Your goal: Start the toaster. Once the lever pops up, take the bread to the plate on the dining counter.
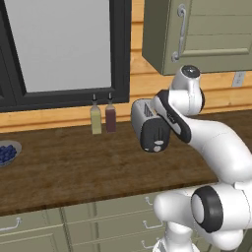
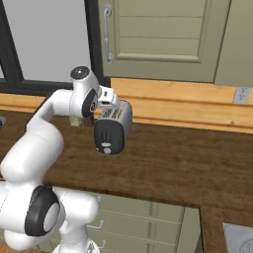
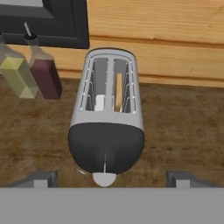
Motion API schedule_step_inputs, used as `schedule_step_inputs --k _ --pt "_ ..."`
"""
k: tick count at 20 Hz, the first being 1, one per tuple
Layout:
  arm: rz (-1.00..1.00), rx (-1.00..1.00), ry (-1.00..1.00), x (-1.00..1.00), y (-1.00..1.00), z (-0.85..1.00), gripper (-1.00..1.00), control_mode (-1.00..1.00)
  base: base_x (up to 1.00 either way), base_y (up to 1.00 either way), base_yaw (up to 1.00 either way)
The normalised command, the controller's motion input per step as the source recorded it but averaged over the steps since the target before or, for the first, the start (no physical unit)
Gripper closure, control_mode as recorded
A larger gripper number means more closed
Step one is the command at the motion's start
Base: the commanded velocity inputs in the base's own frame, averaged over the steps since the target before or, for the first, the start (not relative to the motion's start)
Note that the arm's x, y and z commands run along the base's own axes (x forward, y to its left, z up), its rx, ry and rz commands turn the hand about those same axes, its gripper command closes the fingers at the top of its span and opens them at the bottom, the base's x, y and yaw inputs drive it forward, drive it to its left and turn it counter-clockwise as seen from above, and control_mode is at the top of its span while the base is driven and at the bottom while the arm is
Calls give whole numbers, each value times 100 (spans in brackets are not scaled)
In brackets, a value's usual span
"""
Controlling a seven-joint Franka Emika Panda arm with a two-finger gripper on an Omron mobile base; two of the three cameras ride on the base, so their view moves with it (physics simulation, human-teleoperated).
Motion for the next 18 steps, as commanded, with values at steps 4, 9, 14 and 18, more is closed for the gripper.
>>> schedule_step_inputs --k 4,9,14,18 --pt "0 4 -3 0 -28 0 -100 -100 0 0 0" --pt "0 0 -1 0 -2 0 -100 -100 0 0 0" --pt "0 0 0 0 0 0 -100 -100 0 0 0" --pt "0 0 0 0 0 0 -100 -100 0 0 0"
